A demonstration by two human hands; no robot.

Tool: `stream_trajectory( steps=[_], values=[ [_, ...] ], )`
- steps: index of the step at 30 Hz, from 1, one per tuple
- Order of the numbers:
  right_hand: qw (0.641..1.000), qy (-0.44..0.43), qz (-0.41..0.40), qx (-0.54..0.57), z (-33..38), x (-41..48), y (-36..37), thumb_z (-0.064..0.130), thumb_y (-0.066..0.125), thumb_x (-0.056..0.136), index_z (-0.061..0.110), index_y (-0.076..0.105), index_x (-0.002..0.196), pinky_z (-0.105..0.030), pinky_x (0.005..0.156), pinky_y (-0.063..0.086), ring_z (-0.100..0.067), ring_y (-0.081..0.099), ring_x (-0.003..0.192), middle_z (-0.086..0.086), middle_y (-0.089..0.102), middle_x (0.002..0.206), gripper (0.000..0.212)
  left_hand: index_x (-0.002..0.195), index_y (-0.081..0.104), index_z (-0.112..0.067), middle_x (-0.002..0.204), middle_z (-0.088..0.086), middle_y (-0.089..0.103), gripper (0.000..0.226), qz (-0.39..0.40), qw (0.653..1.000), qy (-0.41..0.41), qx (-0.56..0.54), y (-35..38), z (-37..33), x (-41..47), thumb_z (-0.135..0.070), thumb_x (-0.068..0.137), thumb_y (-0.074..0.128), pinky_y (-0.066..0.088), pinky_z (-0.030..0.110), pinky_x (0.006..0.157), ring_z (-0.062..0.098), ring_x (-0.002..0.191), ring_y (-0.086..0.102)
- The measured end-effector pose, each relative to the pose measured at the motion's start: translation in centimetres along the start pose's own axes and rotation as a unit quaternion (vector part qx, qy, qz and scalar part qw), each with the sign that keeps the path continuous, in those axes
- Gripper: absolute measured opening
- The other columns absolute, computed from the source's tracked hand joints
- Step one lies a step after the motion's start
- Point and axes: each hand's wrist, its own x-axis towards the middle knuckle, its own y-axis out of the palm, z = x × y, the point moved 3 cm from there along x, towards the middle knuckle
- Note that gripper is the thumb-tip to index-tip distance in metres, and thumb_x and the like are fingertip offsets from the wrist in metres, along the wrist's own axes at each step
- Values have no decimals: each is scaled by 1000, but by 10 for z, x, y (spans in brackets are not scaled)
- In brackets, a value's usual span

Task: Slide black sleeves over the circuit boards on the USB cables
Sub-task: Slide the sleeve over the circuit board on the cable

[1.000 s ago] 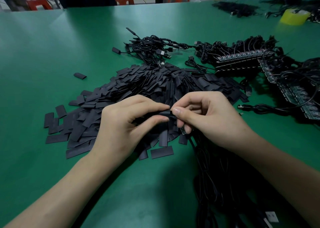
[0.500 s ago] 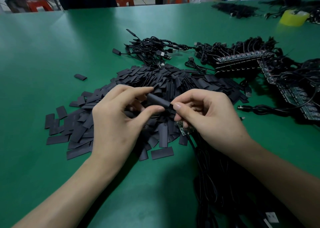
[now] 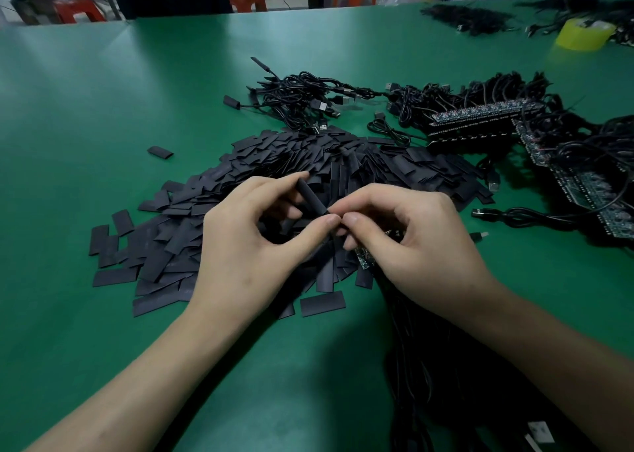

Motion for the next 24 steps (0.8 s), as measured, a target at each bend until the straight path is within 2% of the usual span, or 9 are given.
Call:
stream_trajectory(
  steps=[4,7,9,17,20,24],
  values=[
    [999,19,3,28,-2,3,-4,6,70,94,19,77,99,-25,71,59,-8,75,77,6,75,82,15,122,74,-19,96,-6,68,47,-1,1000,25,13,-1,-1,0,-35,80,87,52,22,84,14,88,68],
    [1000,-14,4,-17,2,5,-9,11,75,91,22,78,99,-13,73,53,-3,72,82,13,75,84,14,119,75,-16,94,-6,68,47,0,998,48,28,-1,-3,-1,-40,79,84,49,17,84,11,86,67],
    [998,-36,14,-41,4,6,-12,12,77,90,21,79,100,-12,73,51,0,71,82,15,75,84,13,118,76,-17,95,-8,68,48,8,998,59,30,-1,-4,-1,-44,79,85,48,16,83,9,87,67],
    [981,-142,14,-130,8,7,-17,13,78,89,16,79,97,-21,77,56,-1,70,83,9,76,90,9,115,77,-18,97,-7,70,48,39,998,59,1,-1,-3,-1,-47,78,85,46,13,82,10,89,68],
    [980,-147,23,-130,8,6,-16,10,77,88,15,78,93,-27,72,55,-6,70,78,7,75,85,8,117,77,-17,99,-7,70,50,56,997,57,-6,0,-1,0,-48,77,85,45,13,82,12,92,68],
    [986,-119,46,-108,7,7,-15,8,75,83,17,77,87,-29,67,54,-13,68,71,9,70,77,9,121,75,-19,103,-7,69,52,72,995,62,-4,2,0,-1,-47,78,80,44,12,85,11,96,66]
  ],
)
